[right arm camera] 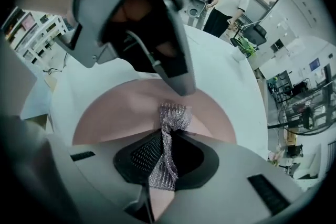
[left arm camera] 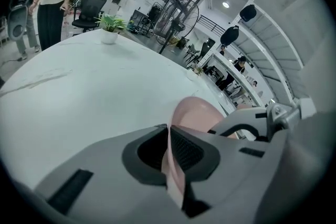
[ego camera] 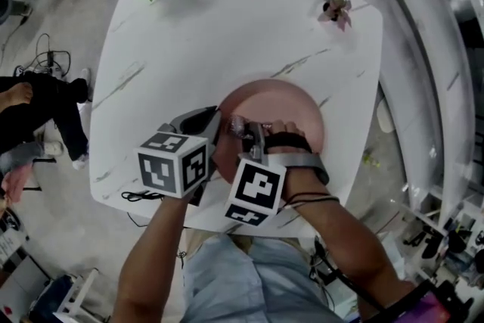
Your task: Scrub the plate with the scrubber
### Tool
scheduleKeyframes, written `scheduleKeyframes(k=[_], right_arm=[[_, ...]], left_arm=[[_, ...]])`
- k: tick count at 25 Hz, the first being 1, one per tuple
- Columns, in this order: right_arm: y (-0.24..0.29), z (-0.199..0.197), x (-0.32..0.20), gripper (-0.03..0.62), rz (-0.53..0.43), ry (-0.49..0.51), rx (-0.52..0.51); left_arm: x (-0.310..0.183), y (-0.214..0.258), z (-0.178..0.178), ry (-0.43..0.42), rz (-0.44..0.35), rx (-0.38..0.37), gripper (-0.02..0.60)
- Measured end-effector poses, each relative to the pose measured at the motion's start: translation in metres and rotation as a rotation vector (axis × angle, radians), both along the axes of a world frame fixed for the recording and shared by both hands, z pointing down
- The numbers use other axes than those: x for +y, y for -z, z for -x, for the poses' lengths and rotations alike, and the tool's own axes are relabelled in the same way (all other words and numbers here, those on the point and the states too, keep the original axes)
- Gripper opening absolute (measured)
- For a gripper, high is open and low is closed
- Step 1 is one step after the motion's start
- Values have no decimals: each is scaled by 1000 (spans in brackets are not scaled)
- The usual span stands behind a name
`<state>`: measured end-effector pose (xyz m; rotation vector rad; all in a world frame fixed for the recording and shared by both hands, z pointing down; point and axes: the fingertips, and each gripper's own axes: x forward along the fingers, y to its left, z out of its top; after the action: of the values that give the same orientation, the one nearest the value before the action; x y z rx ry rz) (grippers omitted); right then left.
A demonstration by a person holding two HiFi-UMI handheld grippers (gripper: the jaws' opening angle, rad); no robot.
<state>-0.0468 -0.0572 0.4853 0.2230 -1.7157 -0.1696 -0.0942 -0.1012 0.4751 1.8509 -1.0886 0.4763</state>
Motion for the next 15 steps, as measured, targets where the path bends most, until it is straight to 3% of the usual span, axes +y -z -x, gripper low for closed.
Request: scheduleKeyframes(k=[8, 15], right_arm=[[1, -1, 72, 72, 124, 75, -32], [0, -43, 96, 71, 211, -17, 8]], left_arm=[[0, -1, 1, -6, -9, -12, 17], [0, -1, 1, -19, -19, -25, 17]])
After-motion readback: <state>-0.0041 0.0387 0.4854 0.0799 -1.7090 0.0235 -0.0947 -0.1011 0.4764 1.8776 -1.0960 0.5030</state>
